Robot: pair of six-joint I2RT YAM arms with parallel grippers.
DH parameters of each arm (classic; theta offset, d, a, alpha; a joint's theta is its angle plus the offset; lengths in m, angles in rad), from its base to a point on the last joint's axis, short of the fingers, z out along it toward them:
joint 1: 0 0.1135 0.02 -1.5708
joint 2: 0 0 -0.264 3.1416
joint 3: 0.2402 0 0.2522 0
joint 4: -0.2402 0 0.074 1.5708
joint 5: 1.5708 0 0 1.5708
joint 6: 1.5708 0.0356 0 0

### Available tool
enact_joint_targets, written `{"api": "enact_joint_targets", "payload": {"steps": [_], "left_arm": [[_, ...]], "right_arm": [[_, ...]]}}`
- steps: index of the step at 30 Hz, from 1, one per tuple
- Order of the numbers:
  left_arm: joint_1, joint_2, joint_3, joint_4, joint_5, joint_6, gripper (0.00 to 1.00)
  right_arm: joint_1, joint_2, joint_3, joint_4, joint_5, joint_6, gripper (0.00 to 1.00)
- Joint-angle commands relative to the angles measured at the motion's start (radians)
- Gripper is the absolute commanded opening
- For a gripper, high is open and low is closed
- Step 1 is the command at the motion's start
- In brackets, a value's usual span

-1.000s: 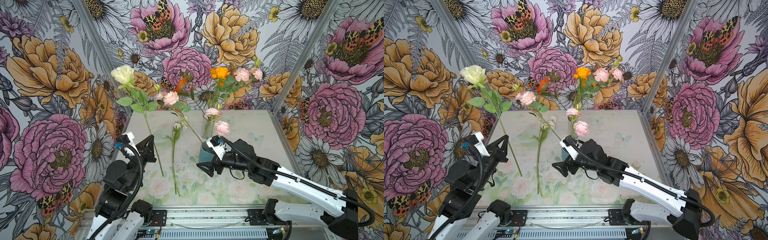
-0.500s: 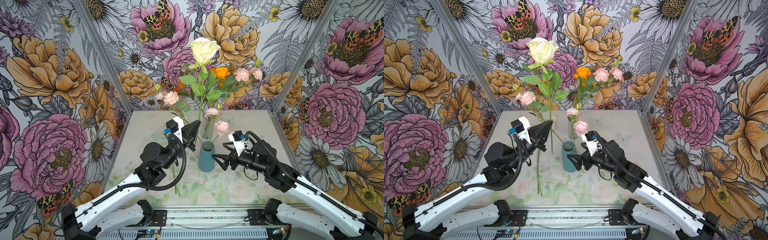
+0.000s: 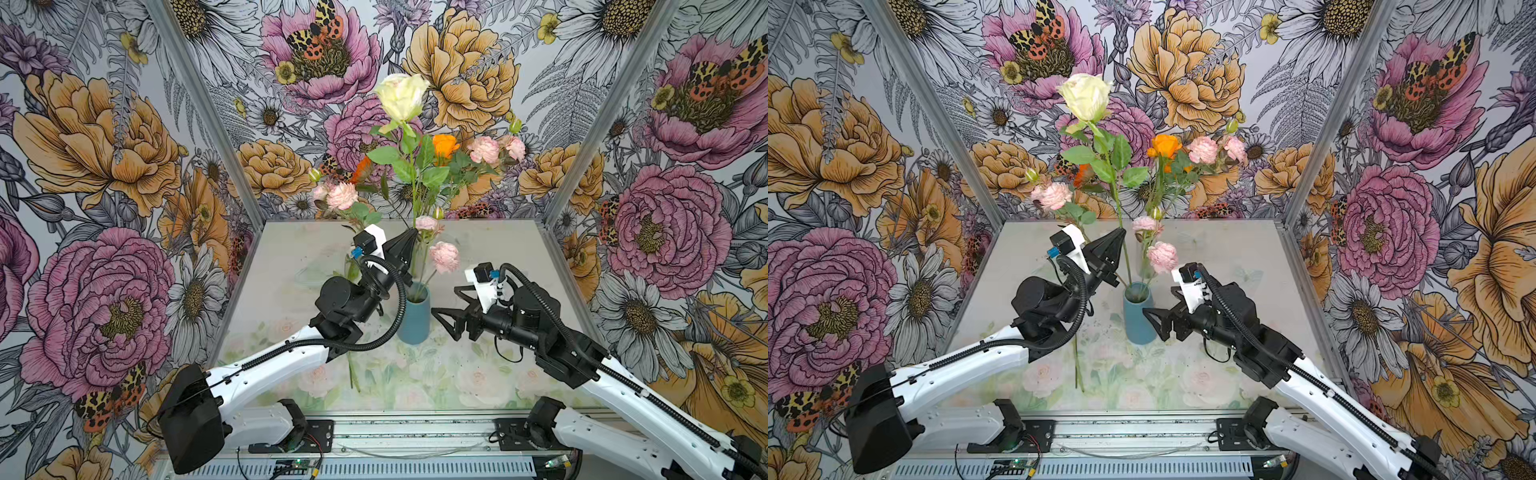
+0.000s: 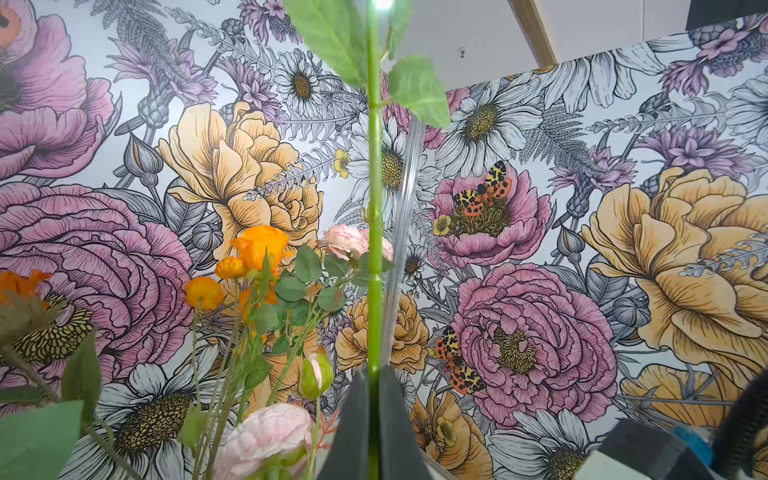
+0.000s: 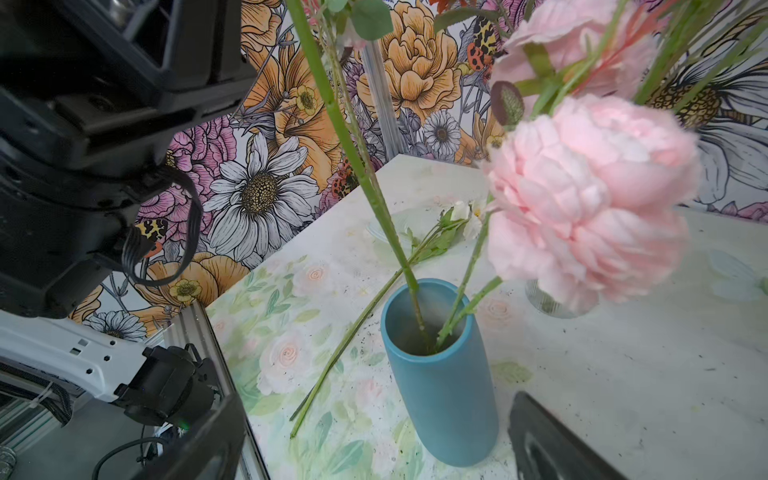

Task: Arrange the flowers into the vase
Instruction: 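Carry the cream rose over the teal vase with the left gripper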

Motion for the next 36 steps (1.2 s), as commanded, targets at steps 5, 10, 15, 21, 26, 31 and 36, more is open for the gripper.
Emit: {"api": "enact_joint_targets", "payload": {"steps": [5,10,15,21,26,31,36], "left_arm": [[0.000,0.029,-0.093,0.100,-0.034,-0.078,0.00],[-0.038,0.061,-0.137,0.120,-0.004,-0.022,0.00],[-0.085,0.088,-0.171,0.120,-0.018,0.019,0.00],[-0.147,0.100,-0.256,0.216,-0.096,0.111,0.00],[-0.149,0.141,-0.350,0.426,-0.077,0.163,0.00],[-0.145,0.178,-0.376,0.492,-0.054,0.200,0.00],[-0.143,0.226,-0.400,0.564,-0.005,0.208,0.00]], "right_arm": [[-0.015,-0.010,-0.001,-0.003,-0.021,0.007,1.00],[-0.021,-0.002,0.007,-0.004,-0.030,0.004,0.99],[-0.022,0.000,0.009,-0.003,-0.030,0.006,0.99],[-0.022,0.007,0.008,-0.003,-0.032,0.004,0.99],[-0.023,0.027,0.016,-0.002,-0.037,0.000,0.99],[-0.023,0.041,0.020,-0.001,-0.035,-0.005,0.99],[-0.024,0.043,0.022,0.000,-0.032,-0.009,1.00]]}}
